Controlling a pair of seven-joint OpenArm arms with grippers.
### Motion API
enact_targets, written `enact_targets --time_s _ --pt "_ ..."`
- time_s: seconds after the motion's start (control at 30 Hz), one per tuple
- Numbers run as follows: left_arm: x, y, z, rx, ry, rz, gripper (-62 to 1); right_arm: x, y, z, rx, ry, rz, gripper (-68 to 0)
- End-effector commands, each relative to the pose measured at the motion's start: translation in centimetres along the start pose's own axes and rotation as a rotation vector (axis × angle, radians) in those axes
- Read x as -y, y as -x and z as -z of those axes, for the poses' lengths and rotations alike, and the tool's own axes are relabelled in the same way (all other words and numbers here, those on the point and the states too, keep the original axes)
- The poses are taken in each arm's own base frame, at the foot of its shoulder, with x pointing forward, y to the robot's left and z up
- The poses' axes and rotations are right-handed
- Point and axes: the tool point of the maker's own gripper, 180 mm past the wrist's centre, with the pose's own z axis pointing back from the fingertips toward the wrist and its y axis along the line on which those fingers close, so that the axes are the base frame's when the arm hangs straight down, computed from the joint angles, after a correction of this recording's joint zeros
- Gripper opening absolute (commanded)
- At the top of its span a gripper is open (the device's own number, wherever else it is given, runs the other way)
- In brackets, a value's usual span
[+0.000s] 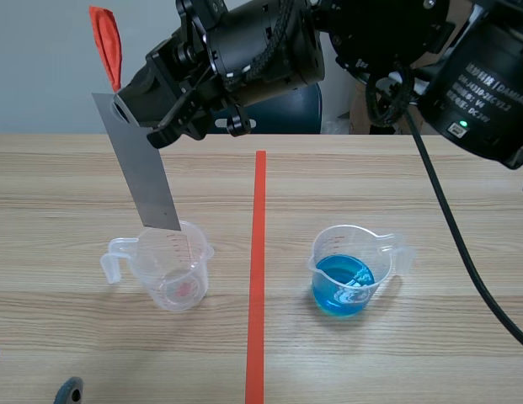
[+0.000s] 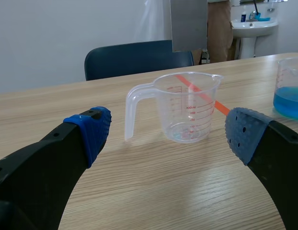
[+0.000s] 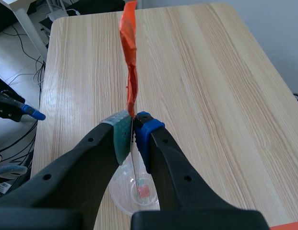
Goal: Do the redox reaction experiment. put the plate into the left beaker
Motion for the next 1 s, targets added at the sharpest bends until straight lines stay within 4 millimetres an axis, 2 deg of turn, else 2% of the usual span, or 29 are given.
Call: enact_targets --time_s 0.0,0.8,0.97 --pt "-0.1 -0.7 0.3 0.034 0.001 0.002 -10.1 0.4 -1.2 -0.3 0.034 0.008 -0.008 -67.1" --pt "-0.1 -0.7 0.3 0.034 0.001 0.002 -10.1 2.3 0.6 -0.2 0.032 0.046 0.041 -67.1" --pt "-0.1 -0.7 0.3 0.033 0.001 0.002 -10.1 1.7 1.3 0.1 0.03 0.025 0.047 -67.1"
